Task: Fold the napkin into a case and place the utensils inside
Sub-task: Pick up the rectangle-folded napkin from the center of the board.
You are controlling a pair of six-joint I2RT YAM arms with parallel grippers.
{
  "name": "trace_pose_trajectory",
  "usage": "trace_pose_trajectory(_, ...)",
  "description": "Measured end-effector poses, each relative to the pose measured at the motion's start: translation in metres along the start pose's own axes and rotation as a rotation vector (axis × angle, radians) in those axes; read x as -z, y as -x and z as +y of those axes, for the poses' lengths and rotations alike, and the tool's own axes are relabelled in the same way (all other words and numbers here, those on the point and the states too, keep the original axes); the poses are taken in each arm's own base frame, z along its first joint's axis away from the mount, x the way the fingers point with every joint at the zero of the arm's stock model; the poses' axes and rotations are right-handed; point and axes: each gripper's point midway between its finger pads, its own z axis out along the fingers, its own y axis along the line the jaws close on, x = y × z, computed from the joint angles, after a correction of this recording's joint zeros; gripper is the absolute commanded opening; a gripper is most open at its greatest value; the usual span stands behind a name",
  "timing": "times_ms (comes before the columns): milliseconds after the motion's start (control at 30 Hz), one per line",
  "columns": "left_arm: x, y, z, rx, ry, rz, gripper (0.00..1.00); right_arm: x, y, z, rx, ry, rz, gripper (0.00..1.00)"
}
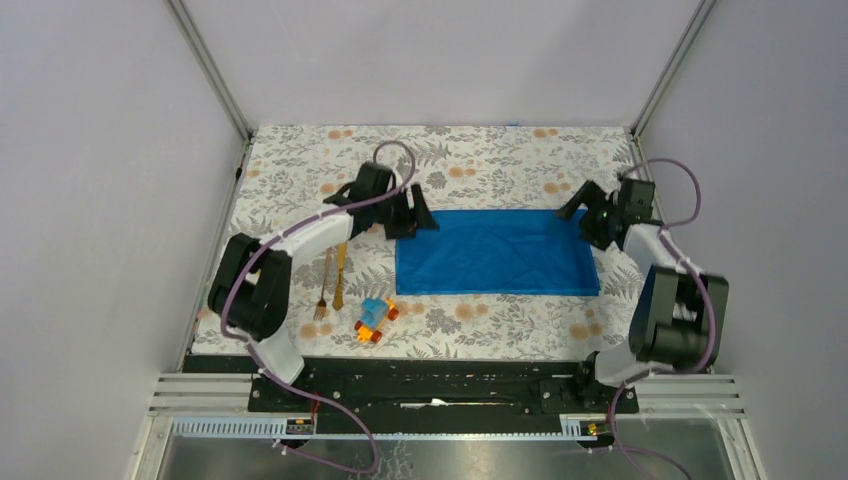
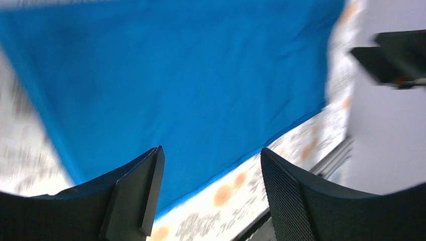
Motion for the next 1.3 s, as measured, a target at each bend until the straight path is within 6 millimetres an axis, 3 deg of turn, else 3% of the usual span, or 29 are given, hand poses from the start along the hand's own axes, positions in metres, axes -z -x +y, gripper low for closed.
trace_pose_trajectory(100, -0.008, 0.057, -0.037, 0.002, -0.163, -0.101, 0.77, -0.032, 0.032, 0.025, 0.000, 0.125, -0.018, 1.00)
trace_pose_trajectory(167, -0.019, 0.081, -0.044, 0.010, -0.225, -0.139, 0.78, -0.052, 0.041, 0.033, -0.009, 0.189, -0.006, 1.00)
trace_pose_trajectory(267, -0.044, 0.100, -0.032, 0.042, -0.263, -0.151, 0.78, -0.079, 0.041, 0.035, -0.033, 0.255, 0.032, 1.00)
trace_pose_trajectory(400, -0.078, 0.097, 0.007, 0.115, -0.232, -0.111, 0.78, -0.098, 0.033, 0.032, -0.073, 0.310, 0.079, 1.00)
trace_pose_trajectory(500, -0.088, 0.095, 0.028, 0.156, -0.216, -0.093, 0.78, -0.100, 0.042, 0.030, -0.091, 0.359, 0.073, 1.00)
trace_pose_trajectory(700, -0.083, 0.111, 0.044, 0.161, -0.201, -0.133, 0.77, -0.096, 0.062, 0.009, -0.147, 0.399, 0.044, 1.00)
trace_pose_trajectory(1000, -0.079, 0.125, 0.057, 0.126, -0.159, -0.151, 0.78, -0.100, 0.084, -0.004, -0.145, 0.396, 0.032, 1.00)
trace_pose_trajectory(1067, -0.078, 0.127, 0.059, 0.115, -0.128, -0.148, 0.79, -0.100, 0.090, -0.010, -0.131, 0.349, 0.035, 1.00)
trace_pose_trajectory(1167, -0.073, 0.128, 0.058, 0.121, -0.106, -0.139, 0.92, -0.097, 0.100, -0.019, -0.097, 0.227, 0.047, 1.00)
trace_pose_trajectory(1300, -0.044, 0.131, 0.036, 0.169, -0.131, -0.155, 0.99, -0.071, 0.110, -0.025, -0.018, -0.028, 0.057, 1.00)
